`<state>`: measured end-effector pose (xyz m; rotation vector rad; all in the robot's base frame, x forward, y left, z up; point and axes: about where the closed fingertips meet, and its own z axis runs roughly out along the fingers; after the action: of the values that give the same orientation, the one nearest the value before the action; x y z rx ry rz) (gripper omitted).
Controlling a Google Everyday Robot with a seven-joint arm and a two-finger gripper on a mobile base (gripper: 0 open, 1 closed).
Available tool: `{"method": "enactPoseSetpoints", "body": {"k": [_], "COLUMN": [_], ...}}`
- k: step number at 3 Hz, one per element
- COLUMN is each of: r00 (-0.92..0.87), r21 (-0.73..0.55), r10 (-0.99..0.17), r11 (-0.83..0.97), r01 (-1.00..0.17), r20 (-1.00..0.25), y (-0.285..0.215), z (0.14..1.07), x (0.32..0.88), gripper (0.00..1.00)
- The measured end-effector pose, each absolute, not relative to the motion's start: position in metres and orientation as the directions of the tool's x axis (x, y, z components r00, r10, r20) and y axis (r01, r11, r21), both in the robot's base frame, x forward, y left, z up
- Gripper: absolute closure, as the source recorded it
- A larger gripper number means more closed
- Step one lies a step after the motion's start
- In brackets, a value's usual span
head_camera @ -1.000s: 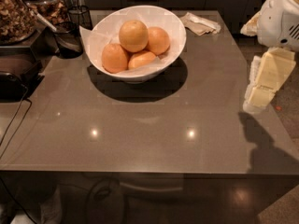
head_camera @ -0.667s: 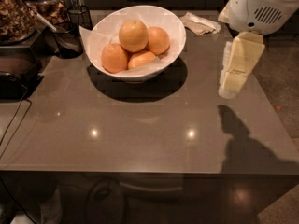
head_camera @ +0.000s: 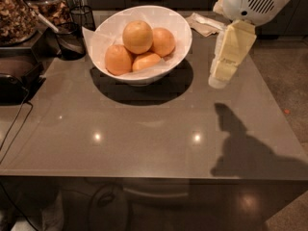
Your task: Pick orange from white bowl
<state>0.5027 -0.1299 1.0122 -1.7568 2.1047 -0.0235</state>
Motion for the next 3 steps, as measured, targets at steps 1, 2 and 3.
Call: {"method": "enactPoseSetpoints", "body": {"k": [1,2,3], "r00": [-0.125,-0.108,-0.097], "r21": [-0.208,-0.233,-0.248], "r10": [-0.938,-0.932,-0.921], "r11": [0.2,0.196,0.201], "r01": [-0.957,-0.952,-0.948], "r20": [-0.323,-0.345,-0.377], "y": [-0.071,-0.061,-0.057], "z": [1.023,1.029,1.028], "x": [0.565,0.573,0.582], "gripper": [0.0,0.0,0.0]}}
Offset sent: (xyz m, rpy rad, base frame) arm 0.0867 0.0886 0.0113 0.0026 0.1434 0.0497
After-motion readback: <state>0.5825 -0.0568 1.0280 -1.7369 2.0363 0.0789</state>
